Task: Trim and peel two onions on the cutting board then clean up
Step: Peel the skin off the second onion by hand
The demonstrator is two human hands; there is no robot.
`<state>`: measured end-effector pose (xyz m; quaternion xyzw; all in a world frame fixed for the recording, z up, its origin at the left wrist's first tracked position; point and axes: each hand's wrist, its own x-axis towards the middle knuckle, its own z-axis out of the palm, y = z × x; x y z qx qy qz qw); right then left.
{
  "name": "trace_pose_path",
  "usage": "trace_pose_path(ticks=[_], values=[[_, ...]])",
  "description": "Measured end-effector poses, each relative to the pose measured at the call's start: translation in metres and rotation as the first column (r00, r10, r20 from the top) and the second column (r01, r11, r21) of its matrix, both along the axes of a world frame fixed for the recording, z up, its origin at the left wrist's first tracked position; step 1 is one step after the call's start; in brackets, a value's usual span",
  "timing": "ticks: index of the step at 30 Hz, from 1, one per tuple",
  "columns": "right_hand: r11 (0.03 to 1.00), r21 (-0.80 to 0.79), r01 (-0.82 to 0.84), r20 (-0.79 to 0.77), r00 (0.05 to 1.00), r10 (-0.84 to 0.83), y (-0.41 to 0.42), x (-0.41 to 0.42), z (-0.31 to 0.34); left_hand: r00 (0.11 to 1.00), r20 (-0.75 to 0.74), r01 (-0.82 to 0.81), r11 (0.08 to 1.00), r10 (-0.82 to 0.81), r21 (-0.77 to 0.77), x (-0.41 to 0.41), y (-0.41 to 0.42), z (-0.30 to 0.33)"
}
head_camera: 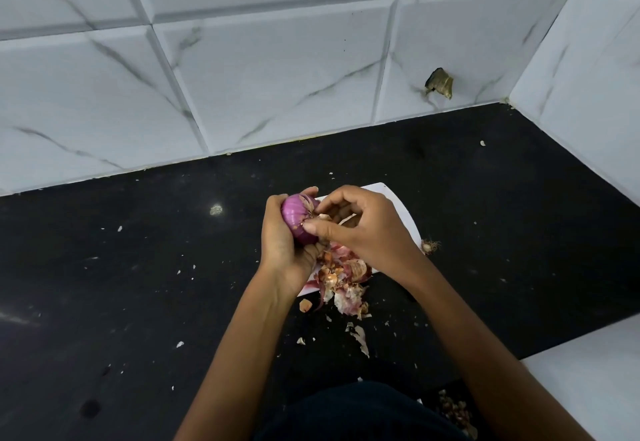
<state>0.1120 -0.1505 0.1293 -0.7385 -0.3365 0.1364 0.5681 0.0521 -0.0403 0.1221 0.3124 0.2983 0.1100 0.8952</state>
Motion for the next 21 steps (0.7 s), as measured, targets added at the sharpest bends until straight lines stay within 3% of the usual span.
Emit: trace_pose_path(ticks=[7, 13, 17, 21], values=[[0.999, 0.012, 0.048, -0.012, 0.999, -0.048, 0.004, 0.000, -0.004, 1.000, -0.014, 0.018, 0.999, -0.017, 0.033, 0.002, -0.002, 0.003], [0.967, 0.004, 0.253, -0.121, 0.960, -0.250, -0.001, 0.008, -0.012, 0.999, -0.021, 0.027, 0.999, -0.026, 0.041, -0.002, 0.001, 0.002], [0.948, -0.202, 0.247, 0.160, 0.963, -0.217, -0.006, 0.017, -0.017, 0.998, -0.050, 0.047, 0.998, -0.045, 0.040, -0.003, 0.002, -0.001], [0.945, -0.255, 0.207, 0.206, 0.966, -0.156, -0.007, 0.018, -0.020, 0.996, -0.064, 0.063, 0.997, -0.060, 0.042, -0.003, 0.002, -0.002]])
